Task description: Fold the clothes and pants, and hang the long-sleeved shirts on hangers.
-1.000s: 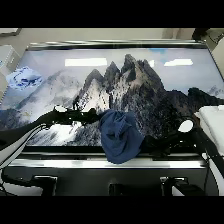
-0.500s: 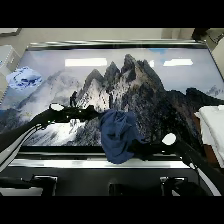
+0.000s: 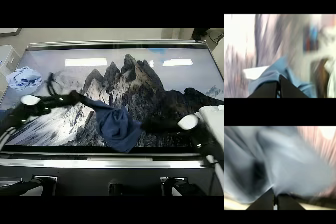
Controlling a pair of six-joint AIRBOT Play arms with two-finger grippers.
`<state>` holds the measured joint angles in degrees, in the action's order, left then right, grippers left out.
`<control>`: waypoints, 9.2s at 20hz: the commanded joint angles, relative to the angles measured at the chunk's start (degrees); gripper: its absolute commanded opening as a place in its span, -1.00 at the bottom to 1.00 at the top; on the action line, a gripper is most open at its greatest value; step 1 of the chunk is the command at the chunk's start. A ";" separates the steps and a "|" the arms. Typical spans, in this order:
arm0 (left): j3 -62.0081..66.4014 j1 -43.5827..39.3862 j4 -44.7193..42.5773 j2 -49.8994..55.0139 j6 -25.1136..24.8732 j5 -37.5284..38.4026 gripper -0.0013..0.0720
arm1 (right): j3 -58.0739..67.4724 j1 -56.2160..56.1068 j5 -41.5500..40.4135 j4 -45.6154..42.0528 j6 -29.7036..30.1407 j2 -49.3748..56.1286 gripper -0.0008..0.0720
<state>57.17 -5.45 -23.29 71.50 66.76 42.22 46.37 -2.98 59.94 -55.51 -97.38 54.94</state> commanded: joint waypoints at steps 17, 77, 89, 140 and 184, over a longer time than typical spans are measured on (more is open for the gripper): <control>7.63 16.63 -4.44 -46.42 -1.66 -24.33 -0.92 | 44.24 10.95 -5.14 -27.02 -0.92 -13.49 -0.88; 42.73 17.99 -14.67 -23.98 7.39 8.70 -0.91 | 64.13 10.95 2.75 -15.41 14.05 -1.62 -0.87; 48.48 17.99 -22.21 -27.10 7.41 2.95 -0.91 | 64.96 10.95 0.74 -17.18 12.35 -9.92 -0.88; -17.59 26.49 -24.24 6.14 1.73 24.52 -0.90 | 18.91 28.02 24.20 -11.74 11.45 33.03 0.64; 52.48 26.43 -28.33 -26.29 13.97 34.93 -0.91 | 69.05 18.47 29.00 -25.14 7.17 -4.94 -0.88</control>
<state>113.19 20.97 -51.16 41.36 78.50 67.07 116.16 15.55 73.10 -80.55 -86.70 43.99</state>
